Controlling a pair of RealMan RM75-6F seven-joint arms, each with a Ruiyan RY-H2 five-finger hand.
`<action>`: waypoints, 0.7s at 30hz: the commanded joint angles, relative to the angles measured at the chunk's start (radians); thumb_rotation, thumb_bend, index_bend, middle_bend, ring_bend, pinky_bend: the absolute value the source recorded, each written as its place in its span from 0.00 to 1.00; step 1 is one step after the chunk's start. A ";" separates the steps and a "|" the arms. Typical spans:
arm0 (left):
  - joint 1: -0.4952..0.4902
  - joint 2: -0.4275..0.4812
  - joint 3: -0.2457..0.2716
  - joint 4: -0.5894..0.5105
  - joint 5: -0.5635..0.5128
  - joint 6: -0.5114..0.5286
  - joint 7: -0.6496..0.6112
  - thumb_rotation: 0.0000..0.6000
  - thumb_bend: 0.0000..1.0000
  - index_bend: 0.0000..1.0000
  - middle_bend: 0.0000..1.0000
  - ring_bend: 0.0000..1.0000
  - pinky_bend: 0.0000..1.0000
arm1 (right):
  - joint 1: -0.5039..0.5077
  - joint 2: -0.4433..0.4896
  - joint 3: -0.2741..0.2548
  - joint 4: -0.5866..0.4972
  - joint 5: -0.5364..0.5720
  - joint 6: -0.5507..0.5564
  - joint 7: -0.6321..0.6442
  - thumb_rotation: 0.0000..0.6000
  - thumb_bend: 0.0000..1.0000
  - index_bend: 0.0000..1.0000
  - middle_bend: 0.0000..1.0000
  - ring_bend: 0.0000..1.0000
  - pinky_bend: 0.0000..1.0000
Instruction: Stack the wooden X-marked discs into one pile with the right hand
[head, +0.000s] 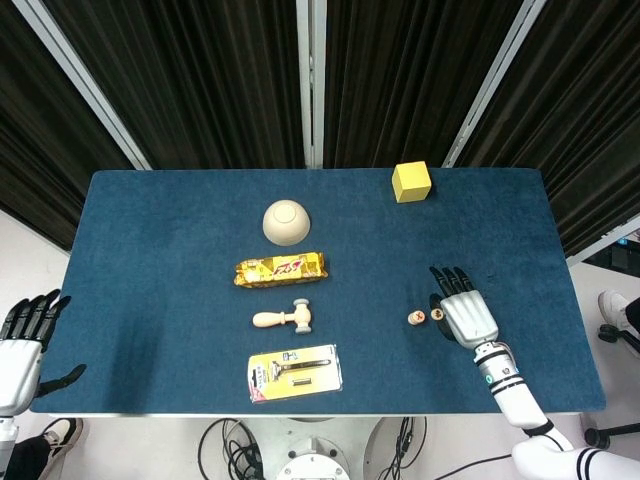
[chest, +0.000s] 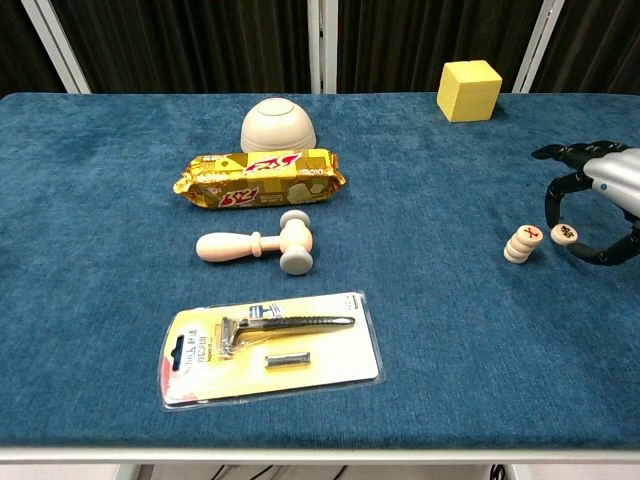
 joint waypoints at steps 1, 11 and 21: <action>0.000 0.000 0.000 -0.001 0.001 0.000 0.001 1.00 0.14 0.08 0.00 0.00 0.00 | 0.004 0.024 0.006 -0.044 -0.020 0.015 -0.008 1.00 0.30 0.54 0.01 0.00 0.00; 0.002 0.002 0.001 -0.003 0.005 0.006 0.000 1.00 0.14 0.08 0.00 0.00 0.00 | 0.015 0.023 -0.001 -0.103 -0.031 0.011 -0.061 1.00 0.30 0.54 0.01 0.00 0.00; 0.003 0.004 0.000 -0.001 0.003 0.008 -0.008 1.00 0.14 0.08 0.00 0.00 0.00 | 0.024 0.008 0.005 -0.090 -0.014 -0.001 -0.075 1.00 0.30 0.52 0.01 0.00 0.00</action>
